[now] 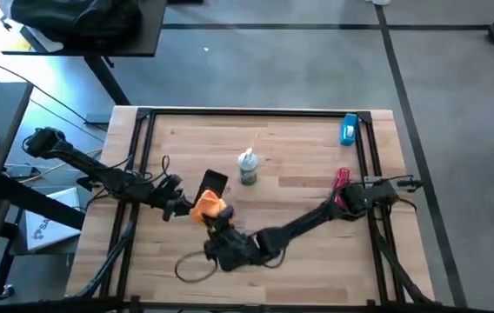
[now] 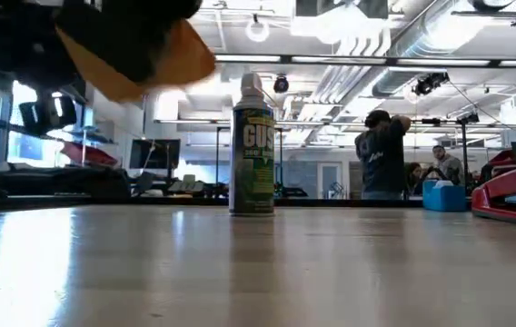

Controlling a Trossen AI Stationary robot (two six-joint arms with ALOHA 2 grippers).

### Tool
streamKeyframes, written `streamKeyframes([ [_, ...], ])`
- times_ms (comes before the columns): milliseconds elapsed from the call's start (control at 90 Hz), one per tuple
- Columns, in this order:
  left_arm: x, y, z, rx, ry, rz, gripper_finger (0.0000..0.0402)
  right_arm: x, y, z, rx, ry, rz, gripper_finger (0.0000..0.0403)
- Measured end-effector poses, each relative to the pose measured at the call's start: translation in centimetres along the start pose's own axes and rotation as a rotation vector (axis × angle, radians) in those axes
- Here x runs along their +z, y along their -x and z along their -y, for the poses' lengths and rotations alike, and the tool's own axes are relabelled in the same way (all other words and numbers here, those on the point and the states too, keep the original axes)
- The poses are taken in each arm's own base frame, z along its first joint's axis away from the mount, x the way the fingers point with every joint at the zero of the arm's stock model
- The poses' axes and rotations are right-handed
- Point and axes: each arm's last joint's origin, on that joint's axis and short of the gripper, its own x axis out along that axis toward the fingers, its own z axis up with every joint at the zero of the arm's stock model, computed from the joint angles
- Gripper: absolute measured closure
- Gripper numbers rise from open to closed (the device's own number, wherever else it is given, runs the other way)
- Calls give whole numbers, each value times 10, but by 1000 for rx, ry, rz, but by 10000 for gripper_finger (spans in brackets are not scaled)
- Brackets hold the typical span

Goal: Apply microfiber cloth
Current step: Wipe the black cellphone using the green microfiber cloth

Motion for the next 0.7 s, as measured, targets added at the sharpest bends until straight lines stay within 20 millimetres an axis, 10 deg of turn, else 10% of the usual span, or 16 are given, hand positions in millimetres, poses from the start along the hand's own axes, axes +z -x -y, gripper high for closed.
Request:
streamKeyframes([
  [700,-4,5,25,-174,-129,93,385,12,4,44,20,-180,133,403],
])
